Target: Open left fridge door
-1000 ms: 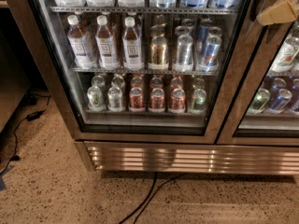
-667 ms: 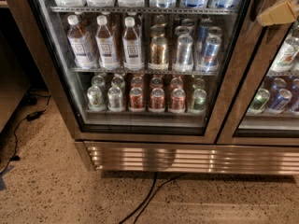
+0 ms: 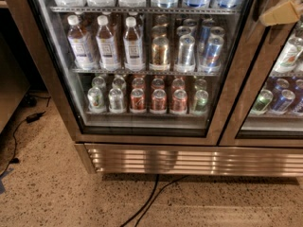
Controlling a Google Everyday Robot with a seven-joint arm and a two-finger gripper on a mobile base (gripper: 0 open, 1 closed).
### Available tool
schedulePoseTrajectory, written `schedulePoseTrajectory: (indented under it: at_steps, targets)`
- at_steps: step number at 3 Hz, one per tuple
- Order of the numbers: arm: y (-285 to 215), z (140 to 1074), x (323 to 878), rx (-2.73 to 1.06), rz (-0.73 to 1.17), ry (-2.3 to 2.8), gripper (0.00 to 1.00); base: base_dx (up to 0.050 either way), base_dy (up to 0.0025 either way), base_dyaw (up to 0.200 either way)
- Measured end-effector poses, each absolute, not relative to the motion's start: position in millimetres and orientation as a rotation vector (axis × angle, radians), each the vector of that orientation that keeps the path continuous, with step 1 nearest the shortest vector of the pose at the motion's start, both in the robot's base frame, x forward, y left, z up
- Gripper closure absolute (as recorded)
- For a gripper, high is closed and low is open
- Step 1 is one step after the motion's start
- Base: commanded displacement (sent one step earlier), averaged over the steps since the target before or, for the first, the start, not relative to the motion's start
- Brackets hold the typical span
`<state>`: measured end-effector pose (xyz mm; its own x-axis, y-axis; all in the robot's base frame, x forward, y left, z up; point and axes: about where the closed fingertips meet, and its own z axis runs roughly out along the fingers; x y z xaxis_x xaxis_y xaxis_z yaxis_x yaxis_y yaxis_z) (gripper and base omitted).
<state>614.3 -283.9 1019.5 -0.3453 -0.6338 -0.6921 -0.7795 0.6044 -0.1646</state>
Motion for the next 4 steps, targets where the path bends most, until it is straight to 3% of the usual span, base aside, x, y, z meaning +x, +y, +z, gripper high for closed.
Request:
schedulePoseTrajectory:
  at_steps: [4]
  targets:
    - [-306.4, 1035.8, 604.9, -0.977, 0.193, 2.116, 1.0, 0.0, 0.0, 0.0]
